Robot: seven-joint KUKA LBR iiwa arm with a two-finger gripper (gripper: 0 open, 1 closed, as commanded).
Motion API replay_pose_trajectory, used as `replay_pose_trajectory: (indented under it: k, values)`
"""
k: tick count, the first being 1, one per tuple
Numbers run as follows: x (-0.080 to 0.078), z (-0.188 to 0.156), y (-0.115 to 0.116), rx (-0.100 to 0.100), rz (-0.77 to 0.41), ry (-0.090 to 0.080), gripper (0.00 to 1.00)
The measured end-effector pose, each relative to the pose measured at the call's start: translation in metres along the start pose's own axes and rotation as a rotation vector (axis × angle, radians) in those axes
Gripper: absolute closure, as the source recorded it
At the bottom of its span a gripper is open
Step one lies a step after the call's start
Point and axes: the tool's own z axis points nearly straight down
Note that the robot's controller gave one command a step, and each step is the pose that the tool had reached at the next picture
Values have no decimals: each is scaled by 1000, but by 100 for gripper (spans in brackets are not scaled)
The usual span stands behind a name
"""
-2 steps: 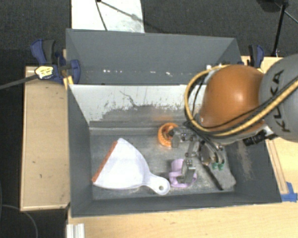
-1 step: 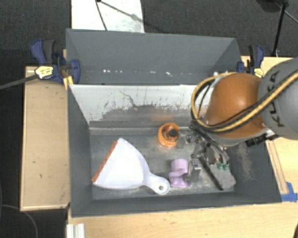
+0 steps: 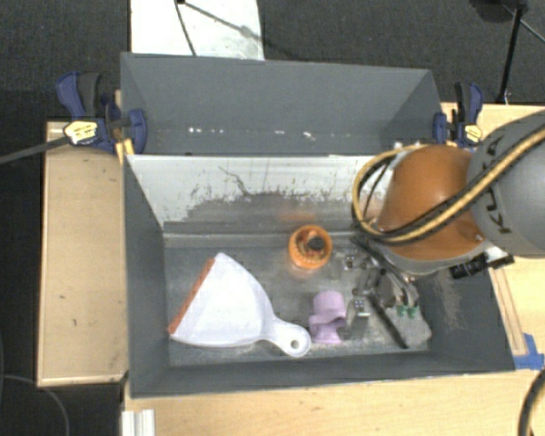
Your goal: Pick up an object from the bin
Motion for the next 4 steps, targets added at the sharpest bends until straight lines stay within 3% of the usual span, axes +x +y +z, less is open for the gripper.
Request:
replay_pose_trajectory:
  k: [1,2,3,4]
  values:
    - [9,31,-9,-2,16,-10,0]
    - [2,42,-5,-3,165,-15,100]
    - [2,42,-5,-3,165,-15,100]
    - [5,-85,-4,-2,208,-6,100]
